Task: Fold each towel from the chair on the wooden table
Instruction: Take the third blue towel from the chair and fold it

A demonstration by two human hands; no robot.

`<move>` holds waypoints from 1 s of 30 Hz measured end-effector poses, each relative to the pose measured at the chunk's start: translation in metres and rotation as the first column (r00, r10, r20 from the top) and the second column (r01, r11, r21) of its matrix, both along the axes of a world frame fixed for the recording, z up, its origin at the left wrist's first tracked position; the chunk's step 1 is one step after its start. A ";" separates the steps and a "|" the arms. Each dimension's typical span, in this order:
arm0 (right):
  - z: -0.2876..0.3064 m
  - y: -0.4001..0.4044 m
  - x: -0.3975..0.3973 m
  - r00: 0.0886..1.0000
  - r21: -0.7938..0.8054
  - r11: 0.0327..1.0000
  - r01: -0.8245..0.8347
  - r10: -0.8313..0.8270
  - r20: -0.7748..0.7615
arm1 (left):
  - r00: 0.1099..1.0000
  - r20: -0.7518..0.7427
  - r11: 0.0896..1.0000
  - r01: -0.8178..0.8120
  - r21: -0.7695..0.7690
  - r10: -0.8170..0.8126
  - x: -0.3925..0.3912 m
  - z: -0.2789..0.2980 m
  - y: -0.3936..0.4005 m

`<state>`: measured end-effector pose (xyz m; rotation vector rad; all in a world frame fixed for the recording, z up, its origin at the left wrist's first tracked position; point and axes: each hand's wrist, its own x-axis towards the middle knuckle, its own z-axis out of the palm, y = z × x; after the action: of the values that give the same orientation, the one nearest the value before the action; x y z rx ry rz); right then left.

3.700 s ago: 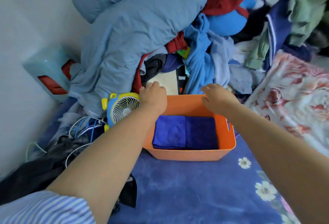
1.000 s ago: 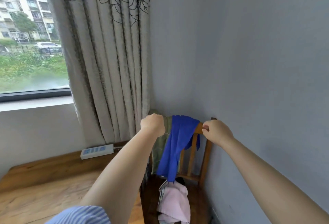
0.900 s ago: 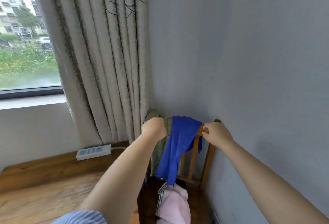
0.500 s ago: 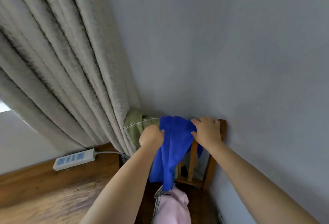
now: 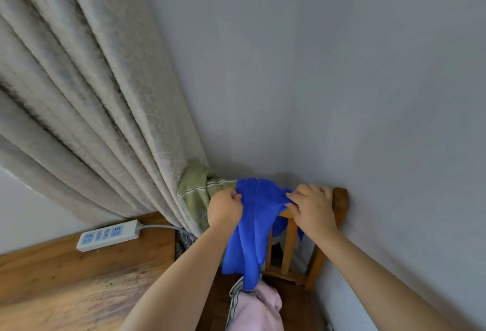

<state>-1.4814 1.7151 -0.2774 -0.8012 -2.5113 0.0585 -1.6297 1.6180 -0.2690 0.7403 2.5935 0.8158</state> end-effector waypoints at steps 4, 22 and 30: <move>0.013 0.001 -0.002 0.993 -0.307 0.949 0.069 -0.096 -0.075 | 0.999 0.011 0.997 0.039 0.069 -0.040 0.001 0.009 -0.004; 0.168 -0.174 0.019 0.814 -0.150 0.980 -0.133 0.022 -0.580 | 0.976 -0.126 0.827 -0.077 0.556 0.176 0.023 0.144 -0.212; 0.160 -0.352 -0.016 0.811 -0.212 0.882 -0.421 0.261 -0.524 | 0.866 -0.169 0.813 -0.351 0.465 0.471 0.022 0.138 -0.441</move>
<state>-1.4970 1.3635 -0.1170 -0.3604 -2.1454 0.7220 -1.6081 1.1771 -0.1309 0.4024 2.9188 1.5476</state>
